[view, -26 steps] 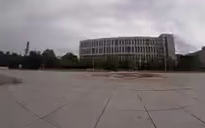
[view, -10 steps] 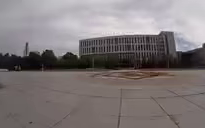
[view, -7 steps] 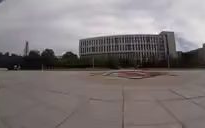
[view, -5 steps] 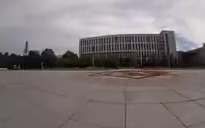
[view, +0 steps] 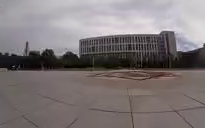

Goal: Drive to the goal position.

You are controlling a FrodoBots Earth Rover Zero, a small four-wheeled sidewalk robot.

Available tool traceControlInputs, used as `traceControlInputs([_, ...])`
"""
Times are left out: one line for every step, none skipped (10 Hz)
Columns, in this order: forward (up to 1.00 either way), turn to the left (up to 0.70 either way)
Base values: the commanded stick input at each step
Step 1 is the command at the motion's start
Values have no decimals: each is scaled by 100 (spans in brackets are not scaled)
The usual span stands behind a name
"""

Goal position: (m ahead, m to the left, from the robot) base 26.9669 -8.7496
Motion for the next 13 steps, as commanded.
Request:
traceControlInputs([70, 0])
traceControlInputs([70, 0])
traceControlInputs([70, 0])
traceControlInputs([70, 0])
traceControlInputs([70, 0])
traceControlInputs([70, 1])
traceControlInputs([70, 9])
traceControlInputs([70, 6])
traceControlInputs([70, 0])
traceControlInputs([70, 0])
traceControlInputs([70, 0])
traceControlInputs([70, 0])
traceControlInputs([70, 0])
